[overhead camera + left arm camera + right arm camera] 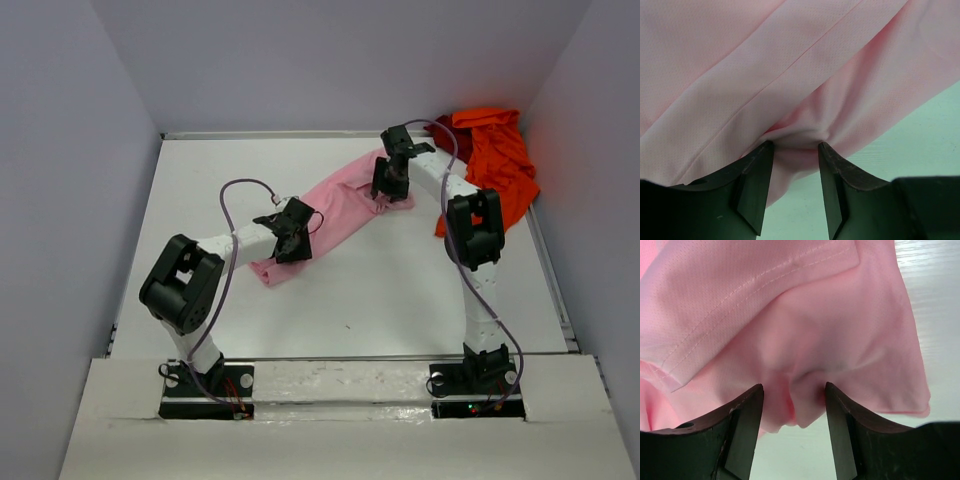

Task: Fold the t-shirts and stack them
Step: Rotate the rectangle-folded T-shirt at the center of the board.

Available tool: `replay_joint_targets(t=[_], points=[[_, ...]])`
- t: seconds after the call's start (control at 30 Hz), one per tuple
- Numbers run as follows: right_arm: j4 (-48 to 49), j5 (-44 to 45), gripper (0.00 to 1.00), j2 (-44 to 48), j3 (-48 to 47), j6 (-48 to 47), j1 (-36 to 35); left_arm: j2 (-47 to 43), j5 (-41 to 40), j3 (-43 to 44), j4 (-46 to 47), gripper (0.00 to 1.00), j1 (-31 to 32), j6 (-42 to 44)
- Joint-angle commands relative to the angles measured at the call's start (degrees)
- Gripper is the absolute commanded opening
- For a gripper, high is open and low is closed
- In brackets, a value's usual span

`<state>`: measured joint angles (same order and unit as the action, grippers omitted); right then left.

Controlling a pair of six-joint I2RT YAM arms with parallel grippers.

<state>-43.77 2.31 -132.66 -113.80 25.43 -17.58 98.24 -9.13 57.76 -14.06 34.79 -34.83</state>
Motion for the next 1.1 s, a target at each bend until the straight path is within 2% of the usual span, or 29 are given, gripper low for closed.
replay_joint_targets(t=[0.0,0.2,0.37,0.5,0.77,1.07], points=[[-1.9,5.9,0.58,5.3,0.9,-3.0,1.2,-3.5,-0.5,-1.9,-4.7,0.54,-0.1,1.1],[-1.9,4.4,0.58,5.5,-1.2,-4.4,3.1,-7.0,-1.2,-5.1,-6.0,0.54,-0.1,1.8],[-1.1,-0.7,0.59,4.8,-5.0,-4.3,3.6,-10.3,-1.2,-7.5,-6.6,0.54,-0.1,2.0],[-2.2,-7.7,0.59,0.6,-9.1,-2.7,3.6,-12.0,-0.4,-8.3,-7.1,0.54,-0.1,2.1],[-1.8,-14.3,0.59,-8.4,-20.1,1.2,3.1,-14.7,0.2,-7.7,-8.4,0.54,0.3,1.3],[1.9,-16.5,0.58,-10.9,-12.6,5.2,3.1,-16.4,0.1,-7.3,-10.3,0.54,1.6,-0.1]])
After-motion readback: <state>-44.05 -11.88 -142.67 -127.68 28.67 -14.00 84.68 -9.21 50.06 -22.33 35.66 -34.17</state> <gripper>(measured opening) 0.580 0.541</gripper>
